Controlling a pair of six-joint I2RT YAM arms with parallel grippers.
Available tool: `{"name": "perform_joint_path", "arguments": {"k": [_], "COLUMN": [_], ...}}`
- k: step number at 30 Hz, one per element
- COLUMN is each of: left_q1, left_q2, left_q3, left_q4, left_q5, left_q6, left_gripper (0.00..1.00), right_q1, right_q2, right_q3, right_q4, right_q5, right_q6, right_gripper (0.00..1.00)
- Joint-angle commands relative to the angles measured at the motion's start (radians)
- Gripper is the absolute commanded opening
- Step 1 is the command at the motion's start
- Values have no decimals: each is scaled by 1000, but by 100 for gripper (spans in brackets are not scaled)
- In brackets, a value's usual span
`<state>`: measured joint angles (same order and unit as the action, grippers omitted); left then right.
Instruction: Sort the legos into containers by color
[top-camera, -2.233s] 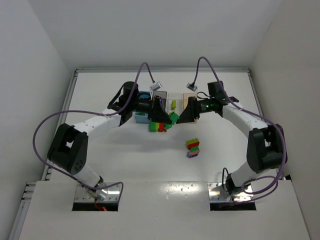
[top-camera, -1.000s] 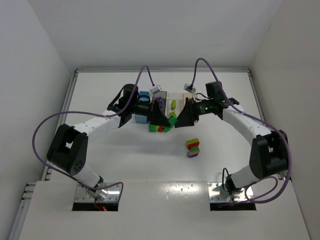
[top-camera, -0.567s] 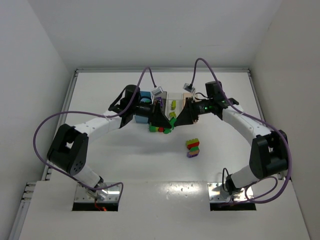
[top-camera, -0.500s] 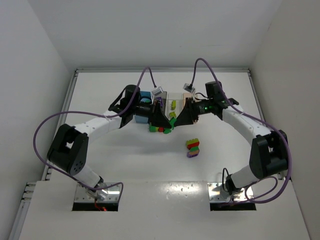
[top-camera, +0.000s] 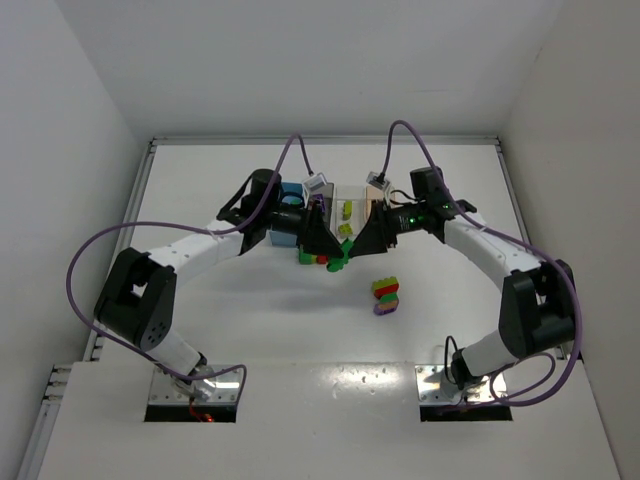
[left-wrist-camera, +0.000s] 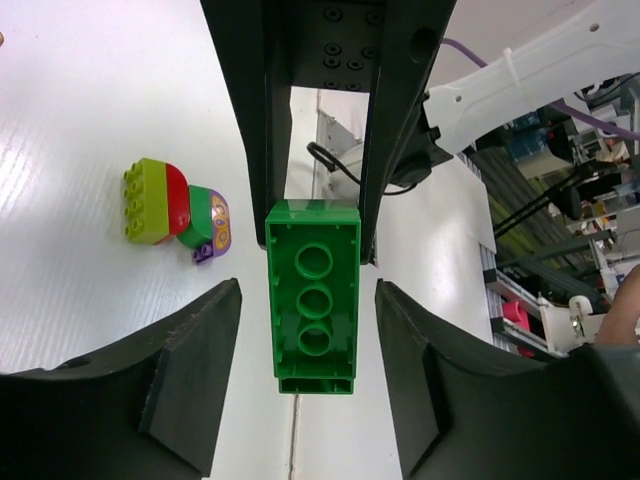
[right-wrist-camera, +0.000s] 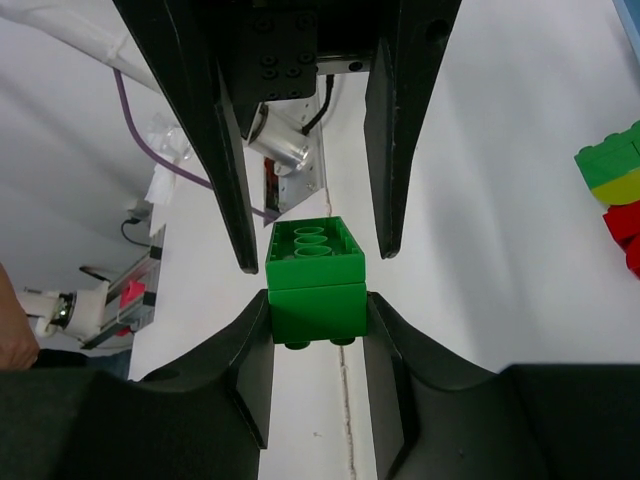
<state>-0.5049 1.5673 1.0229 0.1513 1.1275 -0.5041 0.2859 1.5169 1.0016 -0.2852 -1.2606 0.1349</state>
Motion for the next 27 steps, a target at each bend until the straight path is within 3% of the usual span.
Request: {"name": "perform_joint_path", "arguments": {"k": [1,4,8,15,27], "left_q1": [-7,-7,-7,22,170], "left_q2": [-7,-7,-7,-26,-90], "left_q3": [36,36,36,36,32], "left_q4": [7,7,7,25,134], "left_q5": [12,12,12,3,-34], "left_q6": [30,30,30,29,-54], "left_gripper": [60,52,31,11,8], "right_q1": [9,9,9,9,-22], "right_q2": [-38,-38,-47,-67,-144], "right_q3": [-1,-1,-11,-67,-147], "right_q4": [37,37,37,27,58], "right_q5": [-46,-46,-46,-46,-17], "right_q6": [-31,-31,-31,-55,-44], "right_gripper": [3,3,3,3,2]}}
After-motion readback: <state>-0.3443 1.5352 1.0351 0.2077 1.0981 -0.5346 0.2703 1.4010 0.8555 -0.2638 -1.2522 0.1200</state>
